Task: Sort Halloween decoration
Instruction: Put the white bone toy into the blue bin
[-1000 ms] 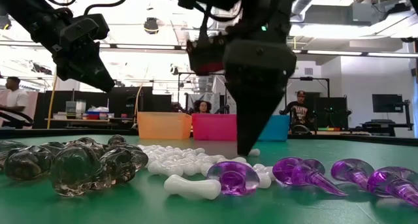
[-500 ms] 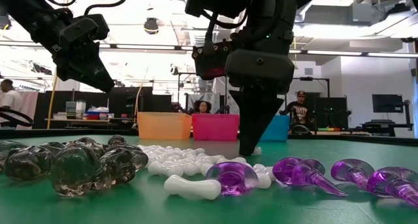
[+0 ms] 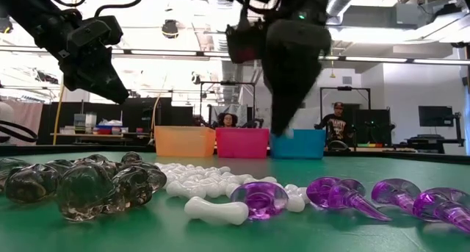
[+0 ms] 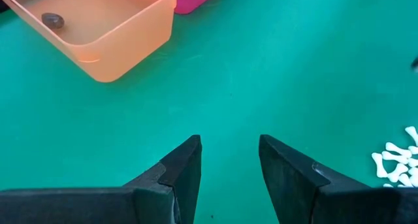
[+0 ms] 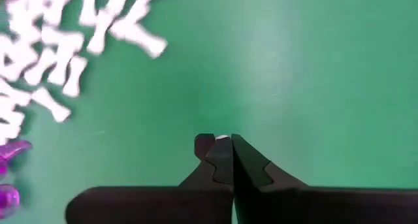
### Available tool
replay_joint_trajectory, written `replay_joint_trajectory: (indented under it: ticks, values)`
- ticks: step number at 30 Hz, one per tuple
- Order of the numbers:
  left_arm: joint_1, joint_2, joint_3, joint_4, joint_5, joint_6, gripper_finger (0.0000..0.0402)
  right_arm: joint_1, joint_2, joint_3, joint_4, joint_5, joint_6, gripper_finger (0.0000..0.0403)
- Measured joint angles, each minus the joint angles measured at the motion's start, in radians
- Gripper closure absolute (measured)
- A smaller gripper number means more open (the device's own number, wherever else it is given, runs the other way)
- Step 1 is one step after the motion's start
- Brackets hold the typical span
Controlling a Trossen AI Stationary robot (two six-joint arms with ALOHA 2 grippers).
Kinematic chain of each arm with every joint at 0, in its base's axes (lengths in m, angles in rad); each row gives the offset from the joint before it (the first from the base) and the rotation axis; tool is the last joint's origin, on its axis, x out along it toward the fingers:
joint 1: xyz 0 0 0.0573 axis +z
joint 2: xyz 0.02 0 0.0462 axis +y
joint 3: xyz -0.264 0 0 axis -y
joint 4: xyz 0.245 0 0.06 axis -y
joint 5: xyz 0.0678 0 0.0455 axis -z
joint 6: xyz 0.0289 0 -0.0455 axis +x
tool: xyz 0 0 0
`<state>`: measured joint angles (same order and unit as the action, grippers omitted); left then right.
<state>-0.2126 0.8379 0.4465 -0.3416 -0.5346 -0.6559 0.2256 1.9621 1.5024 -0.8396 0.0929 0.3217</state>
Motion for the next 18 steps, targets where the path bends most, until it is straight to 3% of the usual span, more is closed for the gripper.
replay_joint_trajectory:
  ticks: [7,13,18]
  values:
    - [0.0,0.0,0.0,-0.005,0.0,0.0,0.0257,-0.181,-0.111,0.001,-0.122,0.042,-0.172,0.0382]
    - [0.0,0.0,0.0,-0.006,0.0,0.0,0.0257,-0.439,-0.19,0.001,-0.165,0.065,-0.31,0.0382]
    - [0.0,0.0,0.0,-0.008,-0.001,0.0,0.0257,-0.666,-0.219,0.003,-0.169,0.067,-0.323,0.0377]
